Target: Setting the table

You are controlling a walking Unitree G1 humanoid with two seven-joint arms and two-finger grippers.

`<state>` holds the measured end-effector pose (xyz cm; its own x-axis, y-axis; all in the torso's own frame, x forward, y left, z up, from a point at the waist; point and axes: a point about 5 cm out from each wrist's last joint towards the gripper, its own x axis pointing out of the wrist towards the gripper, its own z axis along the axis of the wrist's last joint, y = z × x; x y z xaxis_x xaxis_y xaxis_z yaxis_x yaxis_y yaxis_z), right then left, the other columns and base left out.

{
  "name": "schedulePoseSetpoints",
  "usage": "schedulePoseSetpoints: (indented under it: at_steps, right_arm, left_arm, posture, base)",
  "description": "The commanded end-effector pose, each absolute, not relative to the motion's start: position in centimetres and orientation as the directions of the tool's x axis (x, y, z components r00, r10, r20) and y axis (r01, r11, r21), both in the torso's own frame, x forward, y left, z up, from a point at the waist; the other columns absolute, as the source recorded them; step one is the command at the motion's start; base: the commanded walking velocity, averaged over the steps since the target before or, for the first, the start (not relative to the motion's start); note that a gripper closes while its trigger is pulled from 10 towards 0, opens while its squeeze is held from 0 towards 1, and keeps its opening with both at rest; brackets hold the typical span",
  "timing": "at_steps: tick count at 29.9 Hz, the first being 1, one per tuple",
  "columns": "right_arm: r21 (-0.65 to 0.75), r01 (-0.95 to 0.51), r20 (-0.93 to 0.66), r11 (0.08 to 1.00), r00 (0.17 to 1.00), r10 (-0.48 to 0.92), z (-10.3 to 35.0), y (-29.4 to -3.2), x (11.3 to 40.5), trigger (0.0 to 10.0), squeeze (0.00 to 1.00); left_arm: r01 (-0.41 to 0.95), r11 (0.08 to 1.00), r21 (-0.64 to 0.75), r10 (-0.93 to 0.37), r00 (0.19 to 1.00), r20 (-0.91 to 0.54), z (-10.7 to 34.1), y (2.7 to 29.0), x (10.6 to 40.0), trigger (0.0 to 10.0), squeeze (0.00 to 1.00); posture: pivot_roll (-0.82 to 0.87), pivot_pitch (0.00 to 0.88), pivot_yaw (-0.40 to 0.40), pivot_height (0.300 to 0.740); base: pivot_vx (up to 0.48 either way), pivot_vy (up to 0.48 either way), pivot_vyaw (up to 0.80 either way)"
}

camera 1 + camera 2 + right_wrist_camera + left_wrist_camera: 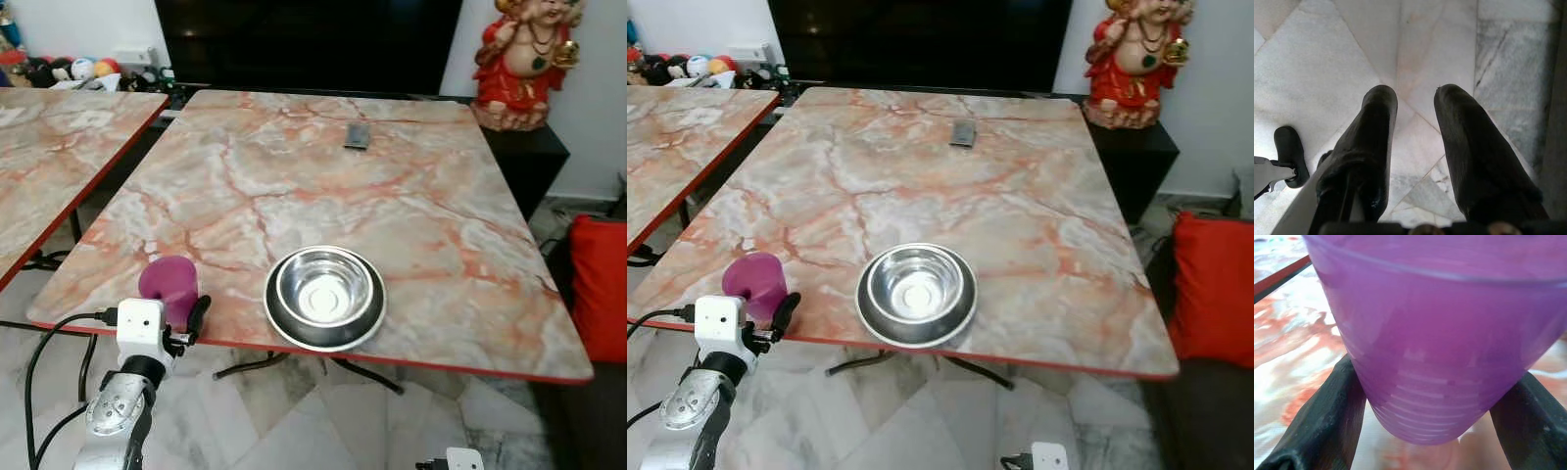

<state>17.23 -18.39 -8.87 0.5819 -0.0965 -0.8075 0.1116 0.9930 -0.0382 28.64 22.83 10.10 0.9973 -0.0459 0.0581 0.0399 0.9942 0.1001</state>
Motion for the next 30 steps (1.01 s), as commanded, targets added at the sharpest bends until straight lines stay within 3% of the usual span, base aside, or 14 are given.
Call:
schedulePoseSetpoints:
  at_steps: [1, 13, 22, 30]
  right_arm:
    - [-0.030, 0.114, -0.809, 0.993, 0.580, -0.091, -8.9, -18.2, 17.1, 10.0, 0.00]
    - [-0.032, 0.110, -0.813, 0.993, 0.576, -0.089, -9.0, -18.1, 17.1, 10.0, 0.00]
    - [-0.034, 0.104, -0.814, 0.994, 0.574, -0.088, -9.0, -18.1, 17.0, 10.0, 0.00]
    - [-0.035, 0.104, -0.812, 0.994, 0.576, -0.089, -8.9, -18.1, 17.2, 10.0, 0.00]
  left_arm:
    - [0.032, 0.994, 0.106, -0.039, 0.998, 0.058, 10.2, 23.2, 28.4, 10.0, 0.00]
    - [0.065, 0.993, 0.097, -0.072, 0.995, 0.067, 10.5, 22.9, 28.5, 10.0, 0.00]
    - [0.327, 0.945, 0.021, -0.328, 0.945, 0.021, 11.2, 20.4, 28.9, 10.0, 0.00]
    - [0.412, 0.911, 0.029, -0.412, 0.911, 0.007, 11.8, 19.4, 29.5, 10.0, 0.00]
  posture:
    - [0.05, 0.089, -0.003, 0.740]
    - [0.06, 0.086, -0.003, 0.740]
    - [0.06, 0.083, -0.007, 0.740]
    - [0.06, 0.081, -0.005, 0.740]
  base:
    - [0.281, 0.000, 0.00]
    - [0.169, 0.000, 0.00]
    - [0.000, 0.000, 0.00]
    - [0.000, 0.000, 0.00]
